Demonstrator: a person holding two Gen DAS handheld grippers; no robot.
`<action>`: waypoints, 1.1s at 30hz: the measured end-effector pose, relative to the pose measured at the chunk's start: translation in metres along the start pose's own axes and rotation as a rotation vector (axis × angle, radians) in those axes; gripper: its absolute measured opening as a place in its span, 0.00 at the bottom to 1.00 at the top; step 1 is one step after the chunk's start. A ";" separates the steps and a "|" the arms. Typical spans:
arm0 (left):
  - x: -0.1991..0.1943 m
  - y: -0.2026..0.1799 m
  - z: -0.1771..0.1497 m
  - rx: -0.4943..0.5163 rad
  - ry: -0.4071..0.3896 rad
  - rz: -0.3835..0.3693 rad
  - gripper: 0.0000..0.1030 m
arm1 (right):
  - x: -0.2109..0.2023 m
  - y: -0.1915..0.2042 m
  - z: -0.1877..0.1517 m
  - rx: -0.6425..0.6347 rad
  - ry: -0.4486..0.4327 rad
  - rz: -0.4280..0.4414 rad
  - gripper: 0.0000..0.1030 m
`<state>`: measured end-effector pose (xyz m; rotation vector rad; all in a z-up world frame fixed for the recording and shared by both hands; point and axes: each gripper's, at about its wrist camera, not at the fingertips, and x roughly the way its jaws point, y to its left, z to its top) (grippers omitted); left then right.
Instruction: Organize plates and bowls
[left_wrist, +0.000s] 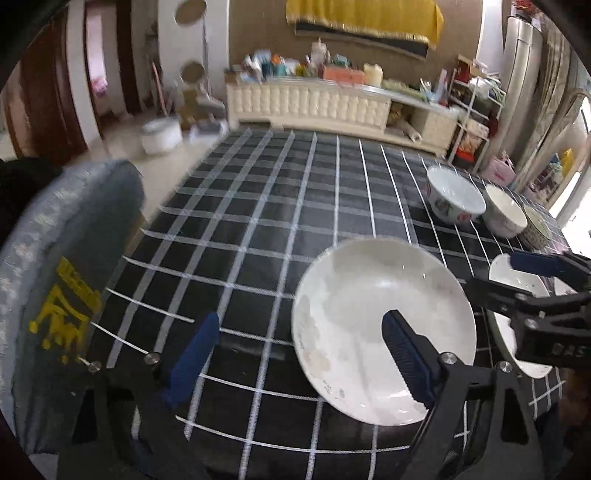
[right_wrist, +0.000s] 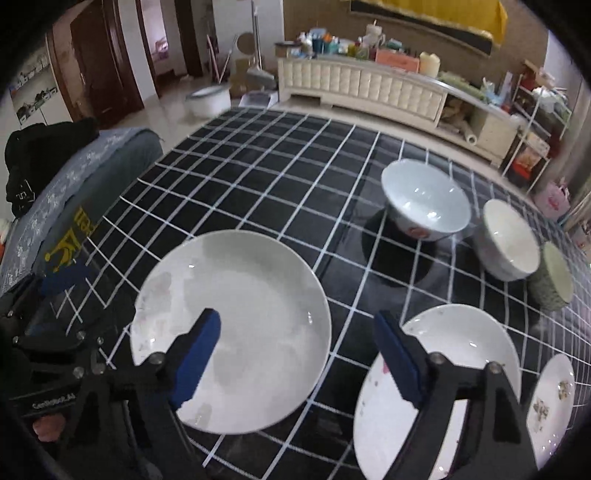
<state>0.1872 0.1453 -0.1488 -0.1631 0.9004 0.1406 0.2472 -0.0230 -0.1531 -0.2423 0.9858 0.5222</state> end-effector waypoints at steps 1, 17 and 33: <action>0.005 0.003 -0.001 -0.012 0.013 -0.003 0.86 | 0.007 0.000 0.001 0.000 0.011 -0.006 0.82; 0.058 0.010 -0.015 -0.008 0.206 -0.003 0.55 | 0.051 -0.008 -0.009 0.000 0.151 0.010 0.48; 0.061 -0.003 -0.015 0.039 0.176 -0.059 0.26 | 0.055 -0.011 -0.004 0.018 0.145 -0.031 0.23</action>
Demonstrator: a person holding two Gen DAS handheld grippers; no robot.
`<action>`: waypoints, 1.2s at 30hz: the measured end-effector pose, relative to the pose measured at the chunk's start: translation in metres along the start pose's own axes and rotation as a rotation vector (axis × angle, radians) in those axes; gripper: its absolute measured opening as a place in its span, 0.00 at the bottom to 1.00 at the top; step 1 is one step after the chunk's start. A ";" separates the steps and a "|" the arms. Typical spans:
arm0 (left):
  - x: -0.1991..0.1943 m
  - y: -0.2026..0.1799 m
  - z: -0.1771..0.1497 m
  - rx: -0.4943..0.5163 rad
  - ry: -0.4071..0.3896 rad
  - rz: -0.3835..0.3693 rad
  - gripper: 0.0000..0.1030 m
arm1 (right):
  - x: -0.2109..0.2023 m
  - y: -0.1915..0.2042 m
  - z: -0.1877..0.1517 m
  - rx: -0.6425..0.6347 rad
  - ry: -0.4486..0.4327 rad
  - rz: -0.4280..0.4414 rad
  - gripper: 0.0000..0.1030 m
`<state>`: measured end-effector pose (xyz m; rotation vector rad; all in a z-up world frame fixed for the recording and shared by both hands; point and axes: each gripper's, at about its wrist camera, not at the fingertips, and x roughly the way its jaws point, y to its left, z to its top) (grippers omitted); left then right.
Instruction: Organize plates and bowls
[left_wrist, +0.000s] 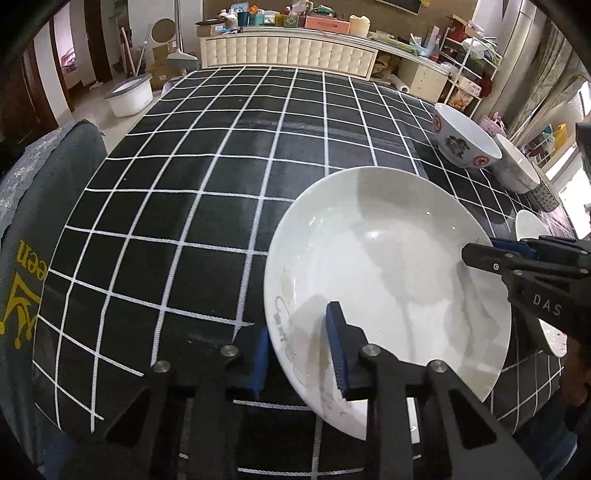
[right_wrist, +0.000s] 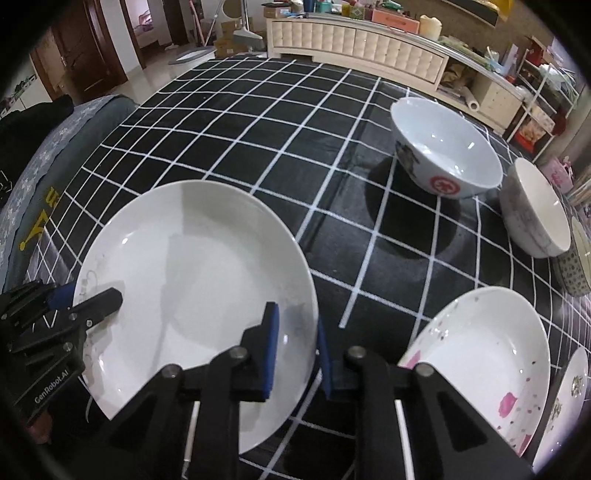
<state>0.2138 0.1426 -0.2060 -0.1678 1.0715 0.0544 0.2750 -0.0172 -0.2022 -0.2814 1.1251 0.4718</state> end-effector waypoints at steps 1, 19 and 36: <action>0.001 0.003 0.002 -0.005 -0.001 -0.001 0.26 | 0.001 0.001 0.001 0.000 0.000 0.002 0.23; -0.030 0.007 0.003 -0.060 -0.043 0.037 0.26 | -0.035 -0.032 -0.016 0.077 -0.066 0.011 0.23; -0.047 -0.144 0.015 0.174 -0.046 -0.142 0.32 | -0.078 -0.140 -0.076 0.254 -0.099 -0.057 0.23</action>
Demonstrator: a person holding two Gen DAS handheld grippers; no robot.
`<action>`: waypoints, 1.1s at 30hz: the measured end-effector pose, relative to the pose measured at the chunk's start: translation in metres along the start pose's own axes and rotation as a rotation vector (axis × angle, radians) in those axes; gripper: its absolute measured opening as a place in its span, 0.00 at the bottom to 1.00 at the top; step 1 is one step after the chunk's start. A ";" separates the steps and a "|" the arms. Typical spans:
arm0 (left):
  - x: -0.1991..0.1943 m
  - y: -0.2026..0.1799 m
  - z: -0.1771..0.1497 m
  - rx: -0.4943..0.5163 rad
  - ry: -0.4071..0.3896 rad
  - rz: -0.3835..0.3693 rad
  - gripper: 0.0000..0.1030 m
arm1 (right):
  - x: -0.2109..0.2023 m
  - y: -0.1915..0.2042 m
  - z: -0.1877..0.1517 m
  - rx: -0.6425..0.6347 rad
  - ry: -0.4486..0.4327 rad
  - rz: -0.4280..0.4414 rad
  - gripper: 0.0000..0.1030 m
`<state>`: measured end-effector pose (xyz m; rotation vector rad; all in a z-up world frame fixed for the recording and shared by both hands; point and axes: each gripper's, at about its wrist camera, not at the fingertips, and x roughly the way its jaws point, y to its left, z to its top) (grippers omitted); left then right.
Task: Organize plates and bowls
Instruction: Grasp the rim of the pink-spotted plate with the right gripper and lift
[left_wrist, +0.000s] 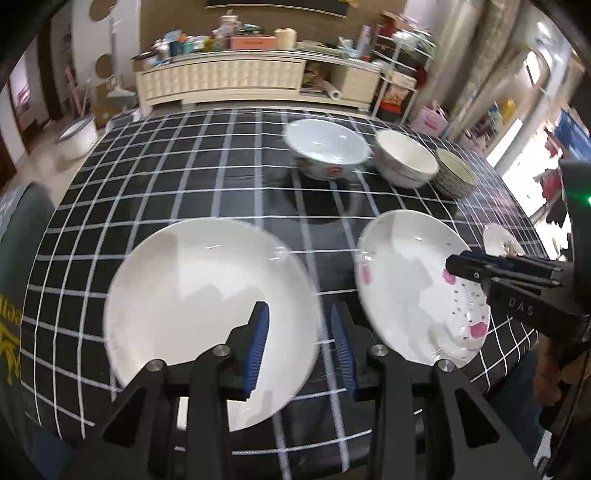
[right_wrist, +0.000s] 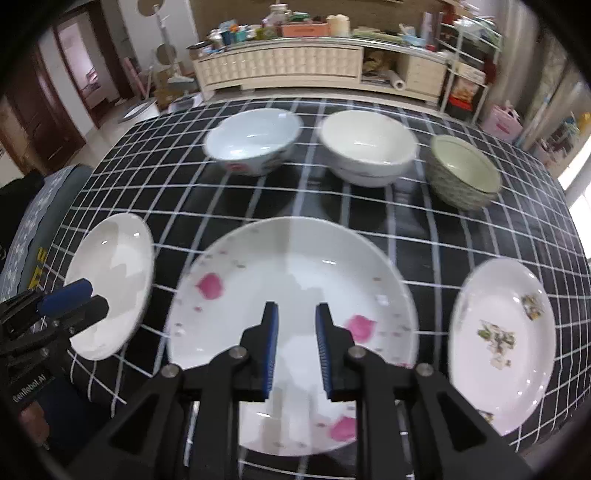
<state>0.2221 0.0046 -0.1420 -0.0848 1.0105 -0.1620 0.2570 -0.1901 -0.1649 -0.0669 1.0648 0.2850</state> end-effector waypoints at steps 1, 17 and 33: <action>0.004 -0.006 0.003 0.010 0.005 0.004 0.32 | 0.000 -0.004 -0.001 0.010 -0.001 -0.005 0.23; 0.067 -0.055 0.019 0.032 0.150 -0.072 0.32 | 0.017 -0.061 -0.009 0.099 0.024 -0.053 0.24; 0.093 -0.063 0.020 0.073 0.203 -0.038 0.32 | 0.032 -0.072 -0.014 0.116 0.083 -0.009 0.27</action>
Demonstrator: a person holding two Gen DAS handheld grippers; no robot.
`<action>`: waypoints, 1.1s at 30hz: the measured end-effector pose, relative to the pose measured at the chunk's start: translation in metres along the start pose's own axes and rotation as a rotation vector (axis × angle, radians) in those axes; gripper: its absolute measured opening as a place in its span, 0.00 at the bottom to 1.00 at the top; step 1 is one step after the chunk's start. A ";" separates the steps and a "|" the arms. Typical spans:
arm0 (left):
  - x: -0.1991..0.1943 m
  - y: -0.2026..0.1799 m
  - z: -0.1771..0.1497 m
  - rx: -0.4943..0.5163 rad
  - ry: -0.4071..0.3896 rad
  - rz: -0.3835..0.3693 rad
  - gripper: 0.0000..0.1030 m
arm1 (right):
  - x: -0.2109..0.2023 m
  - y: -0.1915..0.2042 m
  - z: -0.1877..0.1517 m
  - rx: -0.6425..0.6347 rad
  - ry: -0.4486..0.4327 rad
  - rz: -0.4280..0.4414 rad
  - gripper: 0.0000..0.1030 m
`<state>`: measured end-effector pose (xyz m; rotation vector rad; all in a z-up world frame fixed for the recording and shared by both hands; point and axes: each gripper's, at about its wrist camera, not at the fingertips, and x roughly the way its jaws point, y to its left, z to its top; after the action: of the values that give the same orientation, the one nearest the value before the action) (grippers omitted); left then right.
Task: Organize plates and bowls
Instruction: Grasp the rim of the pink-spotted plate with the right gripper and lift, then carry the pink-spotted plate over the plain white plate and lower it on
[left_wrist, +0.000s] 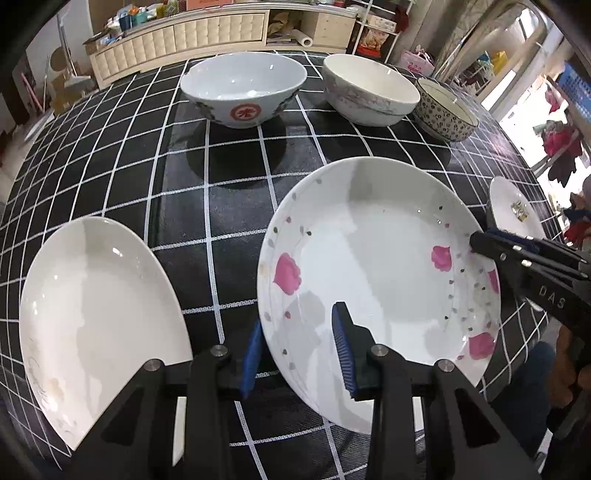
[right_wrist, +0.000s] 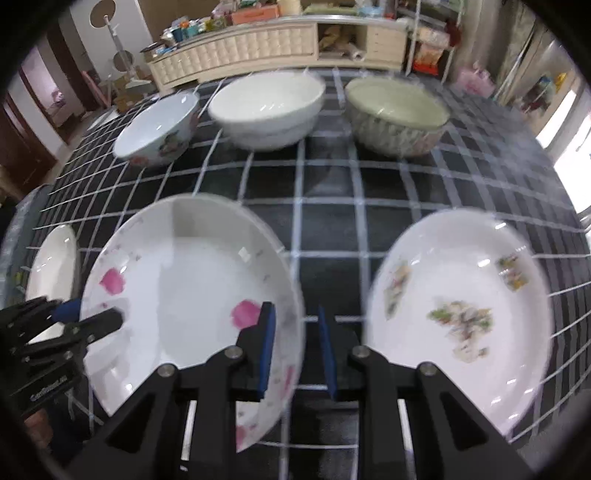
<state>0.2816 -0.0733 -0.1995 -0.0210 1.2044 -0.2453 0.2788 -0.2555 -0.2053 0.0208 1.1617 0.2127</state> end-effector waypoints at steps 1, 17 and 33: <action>0.001 0.000 0.000 0.002 0.000 0.001 0.32 | 0.003 0.001 -0.002 0.003 0.011 0.015 0.27; 0.010 -0.001 -0.001 0.016 0.001 0.011 0.32 | 0.008 0.000 -0.010 0.068 0.016 0.026 0.27; -0.033 0.004 -0.004 0.025 -0.093 0.087 0.31 | -0.024 0.026 -0.014 0.047 -0.058 0.037 0.26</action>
<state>0.2675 -0.0624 -0.1717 0.0417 1.1064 -0.1812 0.2528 -0.2352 -0.1853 0.0891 1.1093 0.2168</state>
